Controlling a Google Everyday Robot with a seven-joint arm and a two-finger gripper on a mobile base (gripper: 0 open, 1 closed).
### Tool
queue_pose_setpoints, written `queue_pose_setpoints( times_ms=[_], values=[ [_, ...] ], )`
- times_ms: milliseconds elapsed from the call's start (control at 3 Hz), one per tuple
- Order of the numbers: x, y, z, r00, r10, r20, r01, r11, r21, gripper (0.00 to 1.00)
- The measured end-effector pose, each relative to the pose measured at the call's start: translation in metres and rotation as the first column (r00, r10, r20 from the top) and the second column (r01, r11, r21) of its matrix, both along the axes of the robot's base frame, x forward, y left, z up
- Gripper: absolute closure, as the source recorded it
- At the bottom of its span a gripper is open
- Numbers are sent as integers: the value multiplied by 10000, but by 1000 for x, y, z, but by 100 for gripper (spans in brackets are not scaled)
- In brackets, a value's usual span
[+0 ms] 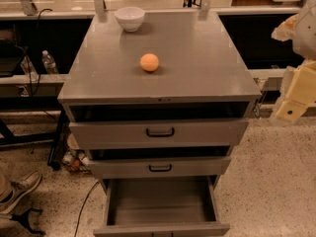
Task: Close bottom drawer
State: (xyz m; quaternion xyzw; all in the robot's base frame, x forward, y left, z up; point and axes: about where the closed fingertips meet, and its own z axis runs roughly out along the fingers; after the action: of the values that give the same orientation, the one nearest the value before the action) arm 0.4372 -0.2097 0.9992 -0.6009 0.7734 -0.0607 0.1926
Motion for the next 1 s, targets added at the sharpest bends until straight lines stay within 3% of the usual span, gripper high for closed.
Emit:
queue_pose_setpoints(
  times_ms=[333, 667, 1000],
  values=[
    [0, 1, -2, 10000, 2, -43, -2, 10000, -23, 0],
    [-5, 9, -29, 9983, 13, -590, -30, 9996, -292, 0],
    [-24, 15, -106, 9836, -711, -1659, 674, 9973, -278, 0]
  ],
)
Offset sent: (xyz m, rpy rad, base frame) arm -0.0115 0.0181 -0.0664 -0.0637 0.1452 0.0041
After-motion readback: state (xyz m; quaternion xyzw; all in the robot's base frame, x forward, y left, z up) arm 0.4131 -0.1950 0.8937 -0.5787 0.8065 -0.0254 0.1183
